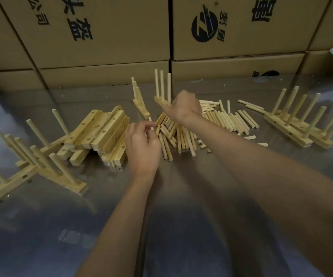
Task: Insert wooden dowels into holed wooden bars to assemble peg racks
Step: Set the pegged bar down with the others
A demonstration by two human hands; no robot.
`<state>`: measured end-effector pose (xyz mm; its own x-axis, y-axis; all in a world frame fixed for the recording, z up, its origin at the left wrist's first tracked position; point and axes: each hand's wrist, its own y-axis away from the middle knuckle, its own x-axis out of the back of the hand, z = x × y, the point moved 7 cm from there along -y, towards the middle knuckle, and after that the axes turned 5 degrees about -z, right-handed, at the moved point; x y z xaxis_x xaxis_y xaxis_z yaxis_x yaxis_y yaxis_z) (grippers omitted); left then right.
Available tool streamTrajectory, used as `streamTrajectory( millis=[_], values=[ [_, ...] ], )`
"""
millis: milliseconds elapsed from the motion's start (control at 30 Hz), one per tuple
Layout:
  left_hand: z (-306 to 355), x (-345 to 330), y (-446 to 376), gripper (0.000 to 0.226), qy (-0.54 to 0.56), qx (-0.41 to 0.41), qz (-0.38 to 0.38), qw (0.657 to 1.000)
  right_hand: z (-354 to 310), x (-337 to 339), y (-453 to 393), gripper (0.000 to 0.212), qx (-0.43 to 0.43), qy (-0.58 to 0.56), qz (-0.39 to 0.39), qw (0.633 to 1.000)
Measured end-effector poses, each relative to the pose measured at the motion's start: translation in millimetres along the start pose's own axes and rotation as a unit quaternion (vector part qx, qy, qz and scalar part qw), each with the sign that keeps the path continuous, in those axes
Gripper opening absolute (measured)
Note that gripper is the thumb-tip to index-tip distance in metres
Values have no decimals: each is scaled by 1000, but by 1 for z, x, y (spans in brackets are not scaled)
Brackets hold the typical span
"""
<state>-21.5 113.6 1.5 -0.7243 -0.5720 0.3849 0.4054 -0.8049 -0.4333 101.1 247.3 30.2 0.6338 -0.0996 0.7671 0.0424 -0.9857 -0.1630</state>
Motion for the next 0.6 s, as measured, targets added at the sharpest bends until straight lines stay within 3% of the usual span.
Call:
streamTrajectory(
  millis=[200,333,600],
  values=[
    [-10,-5,-7,26,-33,22,-7,999,-20,-45,-48,33,-12,77,-10,997],
    [-11,-6,-8,26,-40,20,-9,999,-20,-65,-59,50,-23,93,-36,995],
    [-11,-9,-8,22,-53,25,-19,998,-38,-76,-38,34,36,97,-54,993]
  ],
)
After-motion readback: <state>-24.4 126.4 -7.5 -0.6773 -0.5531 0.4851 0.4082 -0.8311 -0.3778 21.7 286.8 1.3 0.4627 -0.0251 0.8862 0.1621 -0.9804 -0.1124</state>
